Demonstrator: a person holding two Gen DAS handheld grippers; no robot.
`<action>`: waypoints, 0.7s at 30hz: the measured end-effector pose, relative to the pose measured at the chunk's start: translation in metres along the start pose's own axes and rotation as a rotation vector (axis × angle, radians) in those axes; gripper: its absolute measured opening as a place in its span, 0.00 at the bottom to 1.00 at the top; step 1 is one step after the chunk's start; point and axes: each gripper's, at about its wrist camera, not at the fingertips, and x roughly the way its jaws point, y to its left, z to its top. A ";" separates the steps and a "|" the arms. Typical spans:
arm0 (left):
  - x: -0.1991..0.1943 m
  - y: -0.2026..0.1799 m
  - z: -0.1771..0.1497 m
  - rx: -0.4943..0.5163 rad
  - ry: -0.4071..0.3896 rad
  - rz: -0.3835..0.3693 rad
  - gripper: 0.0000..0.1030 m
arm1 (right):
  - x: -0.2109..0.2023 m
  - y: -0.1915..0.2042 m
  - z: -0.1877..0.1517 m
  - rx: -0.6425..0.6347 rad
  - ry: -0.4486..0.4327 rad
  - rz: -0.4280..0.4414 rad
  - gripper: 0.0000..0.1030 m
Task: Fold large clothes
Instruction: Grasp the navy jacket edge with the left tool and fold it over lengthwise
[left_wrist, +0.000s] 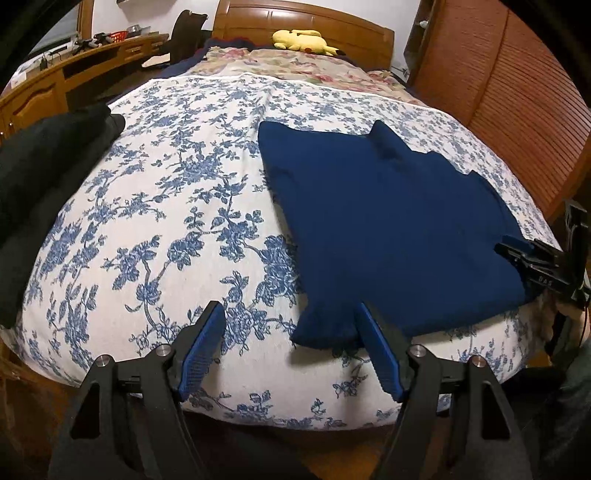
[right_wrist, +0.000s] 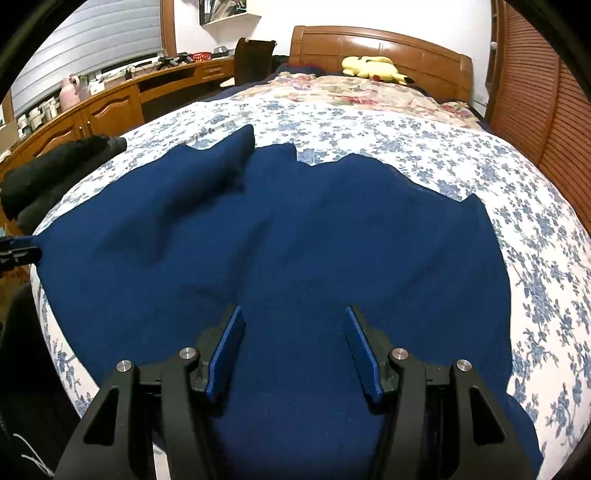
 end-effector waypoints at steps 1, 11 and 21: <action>-0.001 0.000 -0.001 -0.002 0.002 -0.011 0.65 | -0.002 0.001 0.000 -0.001 -0.001 -0.001 0.57; 0.003 0.000 0.000 -0.082 0.034 -0.105 0.33 | -0.008 0.000 -0.006 -0.002 -0.010 0.016 0.57; -0.035 -0.053 0.030 0.093 -0.071 -0.011 0.08 | -0.019 -0.009 -0.012 0.014 -0.021 0.009 0.57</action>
